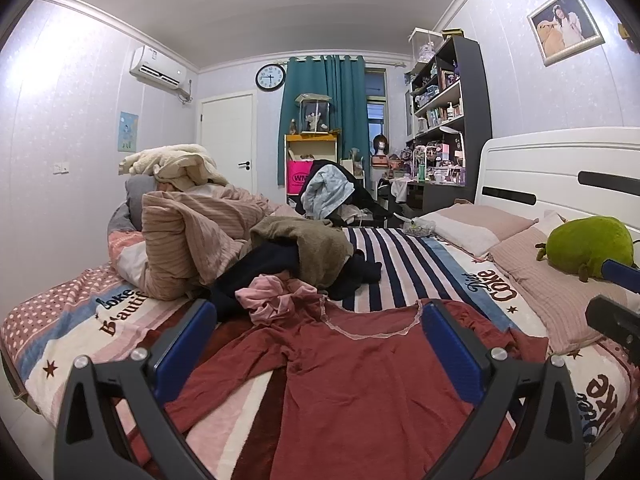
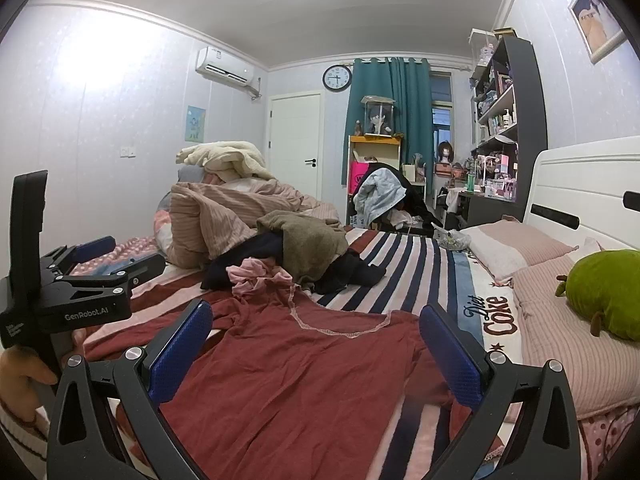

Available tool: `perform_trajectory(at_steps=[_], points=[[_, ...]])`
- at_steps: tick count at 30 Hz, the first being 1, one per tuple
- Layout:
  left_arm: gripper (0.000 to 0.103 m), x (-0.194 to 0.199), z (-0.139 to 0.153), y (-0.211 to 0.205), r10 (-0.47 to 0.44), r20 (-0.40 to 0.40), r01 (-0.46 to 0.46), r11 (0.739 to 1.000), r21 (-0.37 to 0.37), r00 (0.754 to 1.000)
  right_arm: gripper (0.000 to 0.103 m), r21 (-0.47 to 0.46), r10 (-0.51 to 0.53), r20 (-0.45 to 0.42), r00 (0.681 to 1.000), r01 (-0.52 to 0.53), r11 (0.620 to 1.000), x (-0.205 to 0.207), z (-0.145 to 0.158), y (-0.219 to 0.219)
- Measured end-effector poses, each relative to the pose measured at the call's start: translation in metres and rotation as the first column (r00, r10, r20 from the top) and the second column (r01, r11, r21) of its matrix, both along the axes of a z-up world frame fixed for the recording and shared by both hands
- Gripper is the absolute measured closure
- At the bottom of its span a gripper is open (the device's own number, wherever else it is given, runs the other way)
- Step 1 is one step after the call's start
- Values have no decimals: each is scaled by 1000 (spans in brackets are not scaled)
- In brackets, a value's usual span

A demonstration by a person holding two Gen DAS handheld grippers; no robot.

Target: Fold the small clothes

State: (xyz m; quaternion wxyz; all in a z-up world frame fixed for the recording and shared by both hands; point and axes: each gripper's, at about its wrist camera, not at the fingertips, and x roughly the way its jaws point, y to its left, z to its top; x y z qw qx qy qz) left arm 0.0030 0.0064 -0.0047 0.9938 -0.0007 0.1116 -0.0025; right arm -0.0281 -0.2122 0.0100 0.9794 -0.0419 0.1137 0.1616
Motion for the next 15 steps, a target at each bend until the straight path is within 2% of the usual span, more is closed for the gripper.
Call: perform_trajectory(at_steps=[15], points=[[1, 1, -1, 1, -2, 1, 2, 1000, 4, 1000, 0, 0, -2, 0, 1000, 2, 1000, 0, 0, -2]])
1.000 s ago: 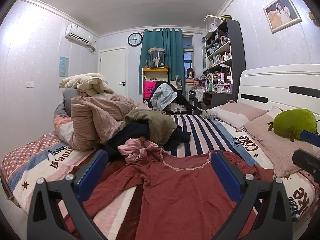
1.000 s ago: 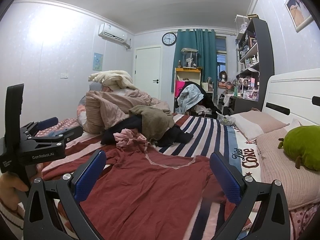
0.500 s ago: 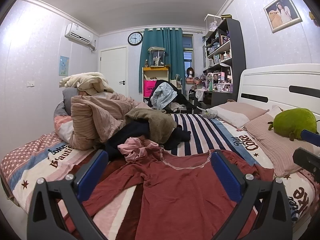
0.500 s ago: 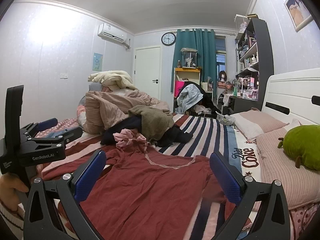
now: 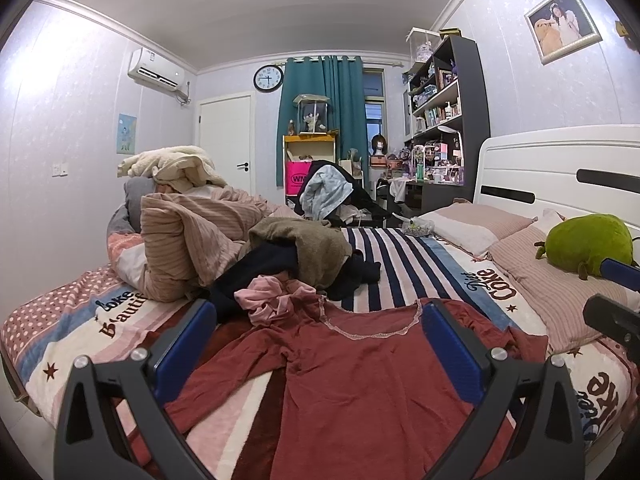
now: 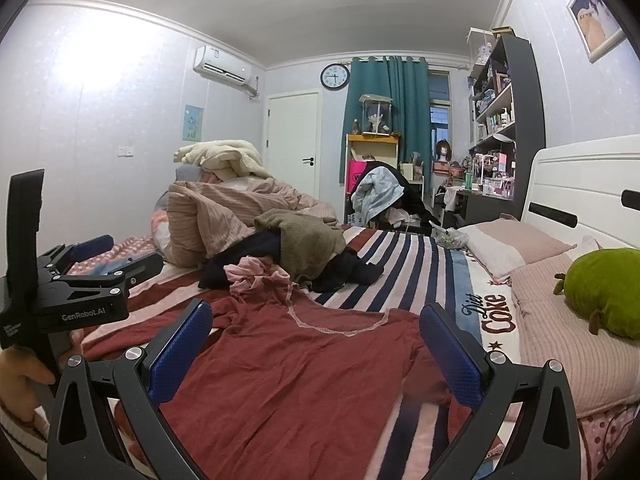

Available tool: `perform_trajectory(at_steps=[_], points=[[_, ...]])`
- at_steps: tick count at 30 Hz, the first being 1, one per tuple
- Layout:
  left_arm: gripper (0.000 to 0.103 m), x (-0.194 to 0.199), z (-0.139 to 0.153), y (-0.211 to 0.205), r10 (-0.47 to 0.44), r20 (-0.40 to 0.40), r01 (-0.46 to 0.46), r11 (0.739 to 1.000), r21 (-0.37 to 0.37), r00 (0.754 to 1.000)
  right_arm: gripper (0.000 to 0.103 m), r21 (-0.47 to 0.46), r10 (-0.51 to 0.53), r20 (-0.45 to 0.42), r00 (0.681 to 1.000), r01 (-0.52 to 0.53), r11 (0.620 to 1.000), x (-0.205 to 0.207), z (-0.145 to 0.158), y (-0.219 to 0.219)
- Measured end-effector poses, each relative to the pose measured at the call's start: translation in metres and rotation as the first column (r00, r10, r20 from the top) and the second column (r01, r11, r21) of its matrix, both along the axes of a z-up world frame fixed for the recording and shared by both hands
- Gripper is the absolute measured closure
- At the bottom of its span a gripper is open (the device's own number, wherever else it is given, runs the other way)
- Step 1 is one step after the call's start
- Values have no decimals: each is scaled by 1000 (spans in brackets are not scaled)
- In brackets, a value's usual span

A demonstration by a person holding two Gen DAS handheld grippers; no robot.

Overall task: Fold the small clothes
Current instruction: 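Grasp the lace-trimmed sleeve cuff of the red shirt with the left gripper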

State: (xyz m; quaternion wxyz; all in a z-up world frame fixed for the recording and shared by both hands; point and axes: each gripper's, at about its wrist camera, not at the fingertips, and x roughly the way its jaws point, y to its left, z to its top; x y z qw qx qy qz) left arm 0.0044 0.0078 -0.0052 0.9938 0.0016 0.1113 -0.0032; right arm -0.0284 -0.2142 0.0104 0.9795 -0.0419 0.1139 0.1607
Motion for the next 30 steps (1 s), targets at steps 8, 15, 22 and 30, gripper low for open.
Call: perform_trajectory(at_steps=[8, 15, 22, 30], points=[[1, 0, -1, -1, -4, -2, 4, 1000, -2, 1000, 0, 5, 1, -23, 1000, -1, 1000, 2, -6, -5], [1, 3, -7, 14, -18, -10, 17, 999, -32, 1000, 0, 9, 7, -33, 999, -7, 1000, 5, -7, 0], [1, 8, -30, 64, 21, -66, -23, 999, -33, 998, 0, -58, -38, -79, 996, 34, 998, 22, -21, 14], [1, 17, -106, 182, 158, -282, -183, 981, -65, 946, 0, -71, -65, -166, 984, 54, 996, 48, -51, 15]])
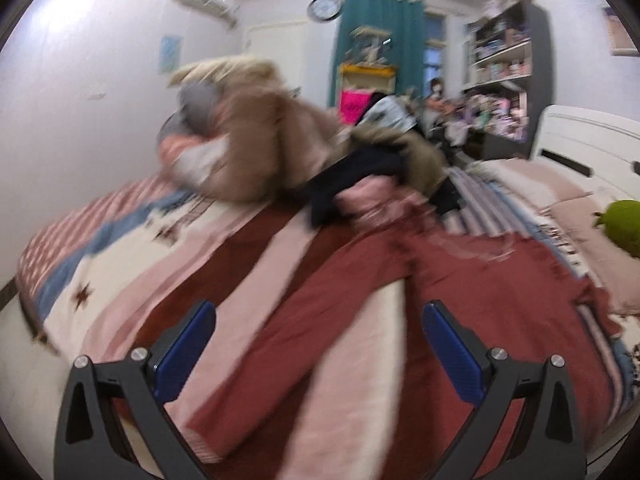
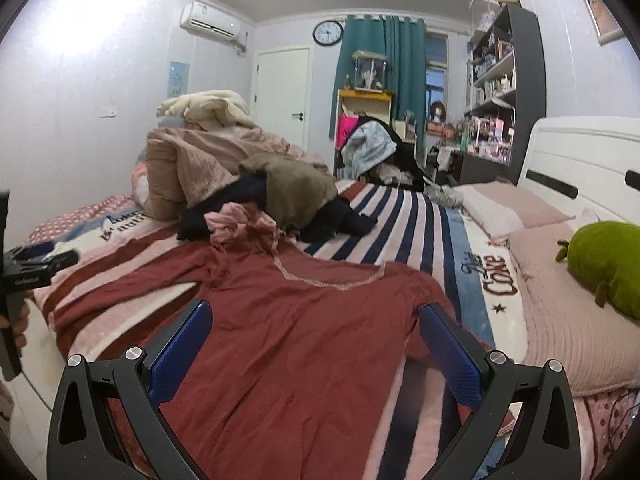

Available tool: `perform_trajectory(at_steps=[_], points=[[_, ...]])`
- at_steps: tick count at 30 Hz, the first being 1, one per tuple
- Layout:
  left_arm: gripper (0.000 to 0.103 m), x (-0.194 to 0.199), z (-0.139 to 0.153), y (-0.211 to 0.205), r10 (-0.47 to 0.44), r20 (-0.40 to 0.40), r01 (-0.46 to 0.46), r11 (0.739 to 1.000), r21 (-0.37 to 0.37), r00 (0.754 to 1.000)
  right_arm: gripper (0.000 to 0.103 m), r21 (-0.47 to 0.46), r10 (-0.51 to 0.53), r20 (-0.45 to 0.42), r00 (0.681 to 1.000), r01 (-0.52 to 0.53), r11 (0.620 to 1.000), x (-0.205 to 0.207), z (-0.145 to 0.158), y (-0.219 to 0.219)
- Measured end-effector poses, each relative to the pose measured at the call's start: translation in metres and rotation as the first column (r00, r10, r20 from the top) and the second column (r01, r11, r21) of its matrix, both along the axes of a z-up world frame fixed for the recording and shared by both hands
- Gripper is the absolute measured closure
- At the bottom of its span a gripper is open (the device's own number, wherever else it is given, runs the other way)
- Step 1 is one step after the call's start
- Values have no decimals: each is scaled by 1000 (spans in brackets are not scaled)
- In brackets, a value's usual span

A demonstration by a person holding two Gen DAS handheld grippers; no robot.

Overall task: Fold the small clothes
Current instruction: 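Grasp the lace-trimmed sleeve cuff of the red shirt with the left gripper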

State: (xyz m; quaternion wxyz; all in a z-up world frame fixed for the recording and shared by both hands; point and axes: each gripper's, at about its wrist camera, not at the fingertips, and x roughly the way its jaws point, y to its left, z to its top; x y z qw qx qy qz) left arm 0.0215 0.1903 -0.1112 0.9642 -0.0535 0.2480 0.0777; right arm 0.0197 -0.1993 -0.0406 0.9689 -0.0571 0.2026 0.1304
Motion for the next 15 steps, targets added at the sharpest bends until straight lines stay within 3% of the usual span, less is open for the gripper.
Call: perform_trajectory(at_steps=[6, 11, 15], points=[[2, -2, -50, 59, 27, -115, -36, 997, -73, 993, 0, -16, 4, -22, 1000, -5, 1000, 10, -10, 4], [15, -7, -79, 78, -2, -166, -28, 984, -175, 986, 0, -20, 1, -35, 999, -2, 1000, 12, -13, 7], [31, -7, -94, 76, -23, -210, -18, 982, -189, 977, 0, -12, 2, -43, 999, -3, 1000, 13, -13, 6]])
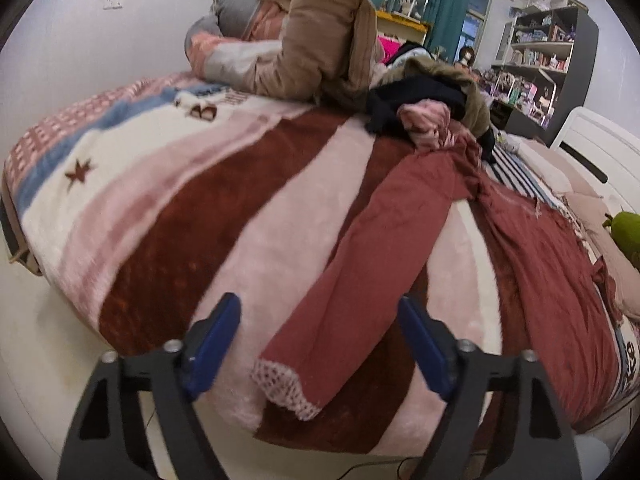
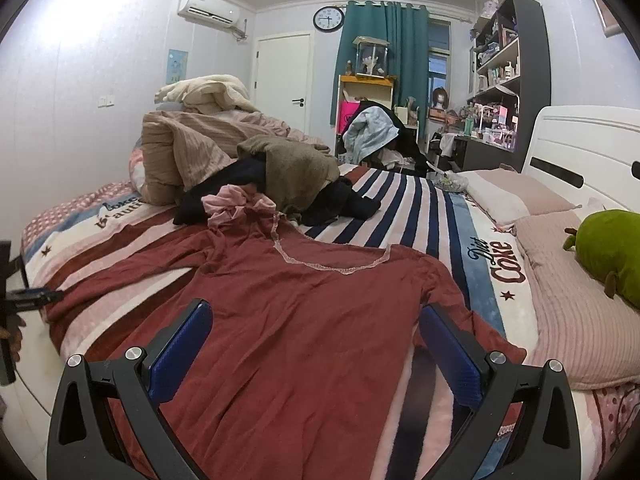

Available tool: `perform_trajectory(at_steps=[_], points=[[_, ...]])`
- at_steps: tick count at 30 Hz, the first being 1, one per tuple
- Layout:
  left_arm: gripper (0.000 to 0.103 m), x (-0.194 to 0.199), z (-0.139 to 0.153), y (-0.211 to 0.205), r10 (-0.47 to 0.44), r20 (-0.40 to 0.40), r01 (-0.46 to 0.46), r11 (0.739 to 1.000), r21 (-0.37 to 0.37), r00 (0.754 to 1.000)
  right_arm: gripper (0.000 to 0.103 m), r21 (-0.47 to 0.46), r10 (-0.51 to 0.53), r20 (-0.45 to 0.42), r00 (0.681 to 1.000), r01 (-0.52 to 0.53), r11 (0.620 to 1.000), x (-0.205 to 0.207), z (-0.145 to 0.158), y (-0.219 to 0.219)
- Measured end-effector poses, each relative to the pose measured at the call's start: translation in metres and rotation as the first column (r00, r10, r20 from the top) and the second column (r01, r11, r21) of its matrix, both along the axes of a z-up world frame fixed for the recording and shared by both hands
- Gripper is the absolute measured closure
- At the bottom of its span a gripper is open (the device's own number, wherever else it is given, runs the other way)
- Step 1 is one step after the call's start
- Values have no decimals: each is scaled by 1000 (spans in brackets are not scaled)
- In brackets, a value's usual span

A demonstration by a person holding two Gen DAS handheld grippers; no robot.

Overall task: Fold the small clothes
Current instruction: 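Grasp the lace-trimmed sleeve cuff of the red shirt with the left gripper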

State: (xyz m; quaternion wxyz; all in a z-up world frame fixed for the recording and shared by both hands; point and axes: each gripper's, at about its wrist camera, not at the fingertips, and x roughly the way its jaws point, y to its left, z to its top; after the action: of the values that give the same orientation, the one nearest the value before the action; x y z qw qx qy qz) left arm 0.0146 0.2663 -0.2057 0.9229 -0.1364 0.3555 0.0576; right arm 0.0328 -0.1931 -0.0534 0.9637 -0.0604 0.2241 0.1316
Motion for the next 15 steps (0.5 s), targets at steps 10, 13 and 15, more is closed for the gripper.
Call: perform_trajectory(at_steps=[10, 13, 15], points=[[95, 2, -2, -24, -39, -25, 41, 997, 59, 999, 0, 28, -12, -34, 999, 13, 1000, 2, -11, -9], [97, 4, 6, -38, -58, -15, 59, 992, 114, 998, 0, 43, -12, -37, 999, 14, 999, 3, -13, -12], [97, 4, 17, -43, -60, 17, 58, 990, 131, 998, 0, 55, -8, -37, 999, 10, 998, 2, -13, -14]])
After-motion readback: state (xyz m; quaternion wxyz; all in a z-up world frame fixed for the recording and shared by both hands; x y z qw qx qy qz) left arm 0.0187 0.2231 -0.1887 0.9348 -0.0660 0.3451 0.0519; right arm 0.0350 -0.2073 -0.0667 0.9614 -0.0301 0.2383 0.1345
